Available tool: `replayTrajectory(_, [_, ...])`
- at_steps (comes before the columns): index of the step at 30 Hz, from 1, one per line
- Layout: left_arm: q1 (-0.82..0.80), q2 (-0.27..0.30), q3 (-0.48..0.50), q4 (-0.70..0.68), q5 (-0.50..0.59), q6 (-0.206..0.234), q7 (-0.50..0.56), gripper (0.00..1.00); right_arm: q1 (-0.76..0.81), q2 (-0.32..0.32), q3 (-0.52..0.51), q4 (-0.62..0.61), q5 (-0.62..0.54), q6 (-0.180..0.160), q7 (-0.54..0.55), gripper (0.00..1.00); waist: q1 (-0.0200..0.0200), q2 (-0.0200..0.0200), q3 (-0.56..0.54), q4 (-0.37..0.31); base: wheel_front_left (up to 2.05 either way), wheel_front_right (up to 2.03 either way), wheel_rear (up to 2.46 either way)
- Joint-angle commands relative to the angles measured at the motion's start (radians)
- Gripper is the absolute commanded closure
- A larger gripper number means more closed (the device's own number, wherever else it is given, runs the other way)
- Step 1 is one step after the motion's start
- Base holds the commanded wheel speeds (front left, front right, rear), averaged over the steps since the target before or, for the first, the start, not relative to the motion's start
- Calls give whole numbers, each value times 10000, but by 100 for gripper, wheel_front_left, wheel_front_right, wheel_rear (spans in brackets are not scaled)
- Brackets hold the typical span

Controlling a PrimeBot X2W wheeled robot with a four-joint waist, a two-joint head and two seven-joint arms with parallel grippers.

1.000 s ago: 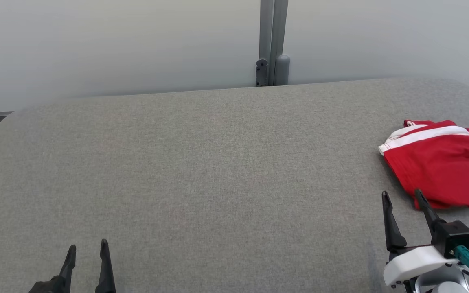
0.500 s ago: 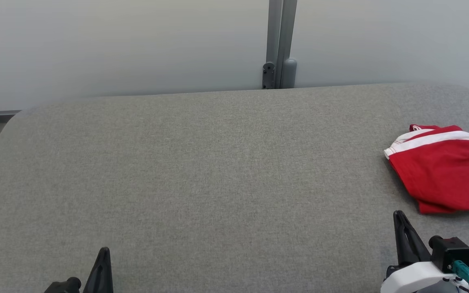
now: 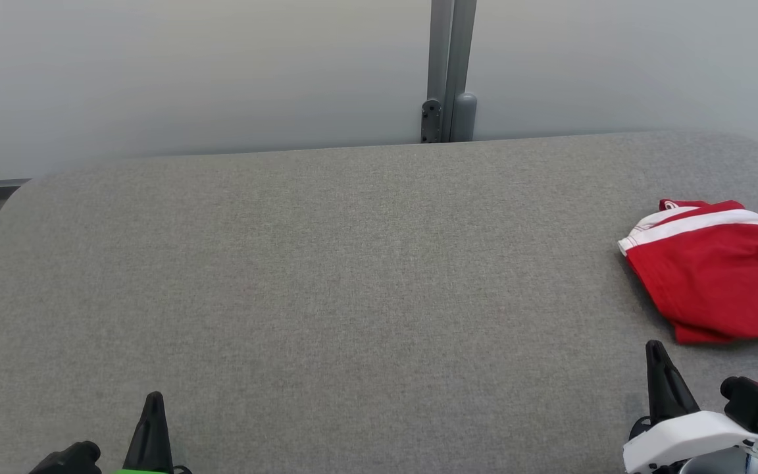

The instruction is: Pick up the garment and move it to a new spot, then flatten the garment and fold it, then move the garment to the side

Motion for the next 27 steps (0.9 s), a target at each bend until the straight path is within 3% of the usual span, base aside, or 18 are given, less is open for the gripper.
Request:
replayTrajectory(1, [-324,40,60,-182,-435,-7,103,100,-331,-62,-37,-140,464,-2,98,100,0,0,3,-5,0,0,0])
replayTrajectory(27, [-925,61,269,-317,-4117,-18,1071,100,-796,-99,-116,-78,4551,-3,1075,100,0,0,58,-99,0,0,0])
